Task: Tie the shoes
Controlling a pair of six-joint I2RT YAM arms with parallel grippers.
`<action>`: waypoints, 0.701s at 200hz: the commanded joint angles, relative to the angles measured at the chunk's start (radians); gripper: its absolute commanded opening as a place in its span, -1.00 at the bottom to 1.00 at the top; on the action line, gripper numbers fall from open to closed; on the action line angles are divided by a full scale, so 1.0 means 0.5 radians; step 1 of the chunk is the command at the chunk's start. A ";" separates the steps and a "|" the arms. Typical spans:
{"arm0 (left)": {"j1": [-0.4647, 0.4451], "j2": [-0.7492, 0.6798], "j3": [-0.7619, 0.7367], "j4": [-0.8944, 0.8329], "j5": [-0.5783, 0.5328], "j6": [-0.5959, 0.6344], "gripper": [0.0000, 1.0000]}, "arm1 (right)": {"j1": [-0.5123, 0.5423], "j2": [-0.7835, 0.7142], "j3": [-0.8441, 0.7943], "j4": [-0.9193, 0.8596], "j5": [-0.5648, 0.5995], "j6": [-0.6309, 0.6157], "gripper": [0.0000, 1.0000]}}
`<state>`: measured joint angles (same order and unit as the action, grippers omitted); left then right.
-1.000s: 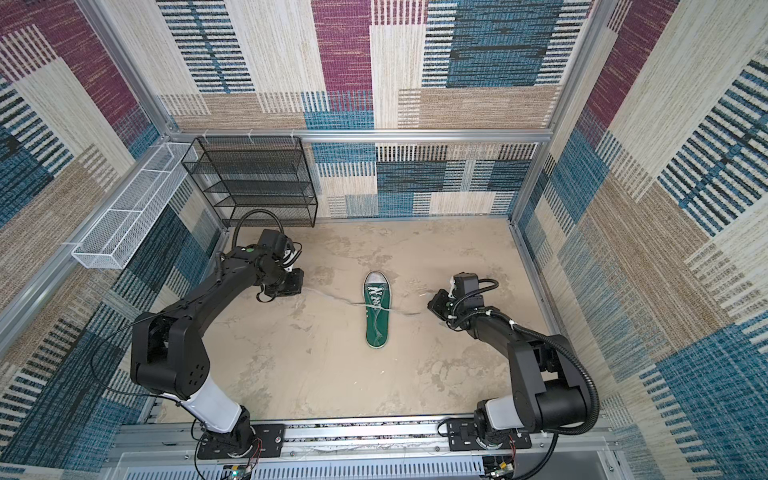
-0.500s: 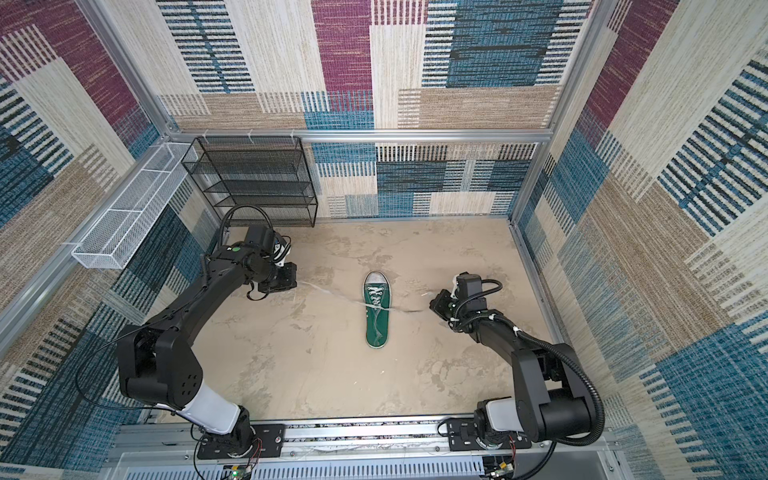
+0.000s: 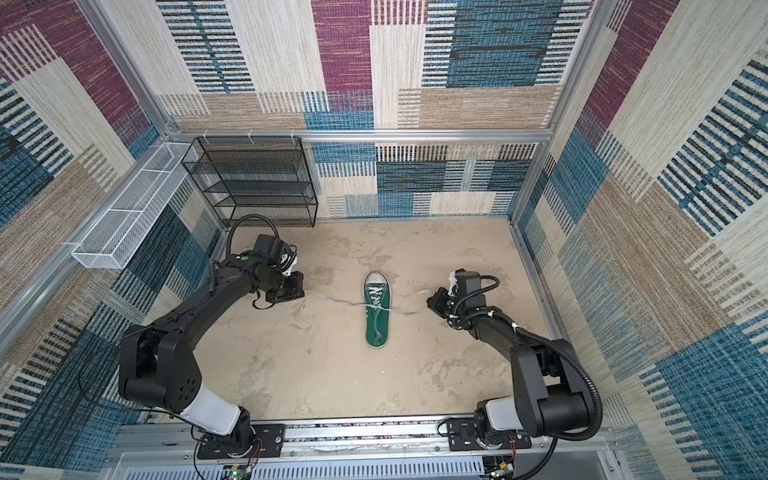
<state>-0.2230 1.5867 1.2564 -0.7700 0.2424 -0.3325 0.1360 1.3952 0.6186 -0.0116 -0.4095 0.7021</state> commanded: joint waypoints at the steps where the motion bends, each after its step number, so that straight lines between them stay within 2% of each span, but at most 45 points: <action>1: -0.001 -0.014 -0.006 0.034 0.015 0.001 -1.00 | 0.001 0.015 0.027 0.011 -0.021 -0.024 -0.89; 140: -0.029 0.026 -0.104 0.060 0.015 -0.015 -1.00 | 0.001 0.129 0.058 -0.014 -0.070 -0.060 -0.88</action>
<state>-0.2379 1.5944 1.2171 -0.7506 0.2455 -0.3386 0.1360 1.4582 0.6441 -0.0231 -0.4419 0.6754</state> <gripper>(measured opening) 0.049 0.060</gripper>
